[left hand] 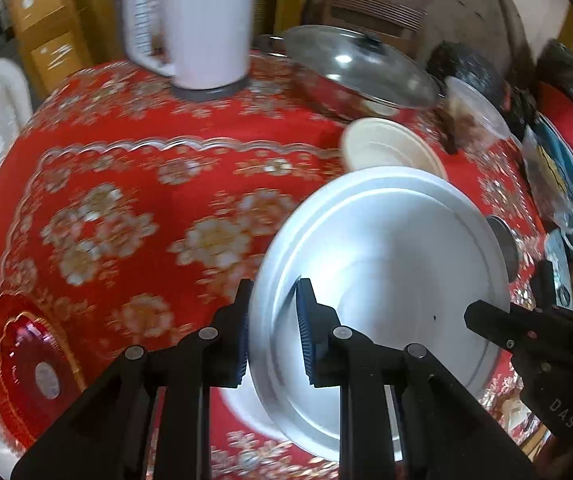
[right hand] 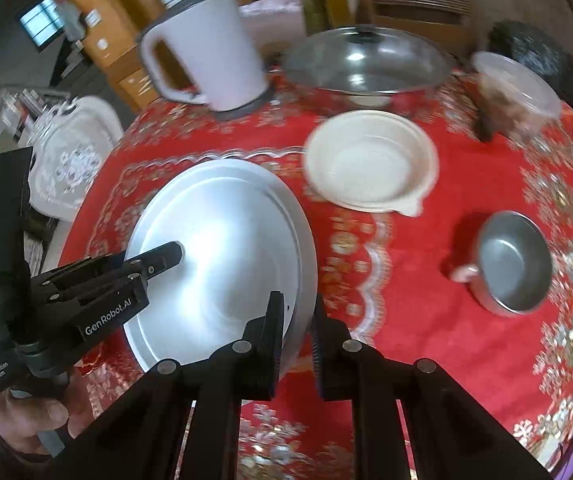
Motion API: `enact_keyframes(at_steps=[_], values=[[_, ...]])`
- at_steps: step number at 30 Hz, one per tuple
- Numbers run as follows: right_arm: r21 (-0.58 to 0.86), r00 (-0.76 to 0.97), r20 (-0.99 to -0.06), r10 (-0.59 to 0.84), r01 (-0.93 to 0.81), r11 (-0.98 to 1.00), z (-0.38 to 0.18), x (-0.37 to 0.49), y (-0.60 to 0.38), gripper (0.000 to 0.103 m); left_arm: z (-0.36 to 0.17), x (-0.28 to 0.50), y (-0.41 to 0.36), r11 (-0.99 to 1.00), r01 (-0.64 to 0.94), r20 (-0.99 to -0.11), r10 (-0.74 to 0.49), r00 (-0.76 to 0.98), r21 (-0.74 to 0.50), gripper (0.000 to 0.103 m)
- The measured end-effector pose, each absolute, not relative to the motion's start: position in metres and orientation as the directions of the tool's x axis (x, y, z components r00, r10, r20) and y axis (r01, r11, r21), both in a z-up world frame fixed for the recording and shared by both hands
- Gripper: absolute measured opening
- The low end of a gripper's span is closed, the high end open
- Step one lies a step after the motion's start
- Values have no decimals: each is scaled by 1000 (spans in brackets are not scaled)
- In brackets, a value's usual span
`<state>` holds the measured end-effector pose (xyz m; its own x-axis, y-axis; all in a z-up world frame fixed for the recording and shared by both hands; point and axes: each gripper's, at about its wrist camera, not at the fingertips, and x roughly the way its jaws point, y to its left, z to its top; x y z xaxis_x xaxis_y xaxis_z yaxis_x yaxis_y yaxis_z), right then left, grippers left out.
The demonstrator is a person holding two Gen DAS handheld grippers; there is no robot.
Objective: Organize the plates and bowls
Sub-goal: 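Carry the silver plate with both grippers over the stacked red plates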
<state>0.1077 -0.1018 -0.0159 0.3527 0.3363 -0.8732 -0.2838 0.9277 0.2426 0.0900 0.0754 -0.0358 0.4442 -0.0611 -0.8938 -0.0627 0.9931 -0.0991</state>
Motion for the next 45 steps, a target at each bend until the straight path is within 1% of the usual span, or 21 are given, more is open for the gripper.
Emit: enact_keyframes(at_steps=[8,15,25,34,45], values=[[236,306,-874,378,-412,880,-16,104,-26,13,-33,62,147,976,-199,-891,9,454,-91,19],[226,255,-879,404,-523,822,-21,93,47,16,-35,34,210,943,-322,-893,74,443,-82,19],[221,188,-885,425,-635,741,-32,76,135,17,-48,-6,284,887,-456,-903,138,407,-70,19],[212,124,-907,403,-691,691,-58,56,189,17,-70,-34,326,844,-534,-919,169,355,-52,19],[190,74,-935,346,-720,667,-93,46,218,17,-105,-48,346,821,-569,-939,162,302,-42,19]])
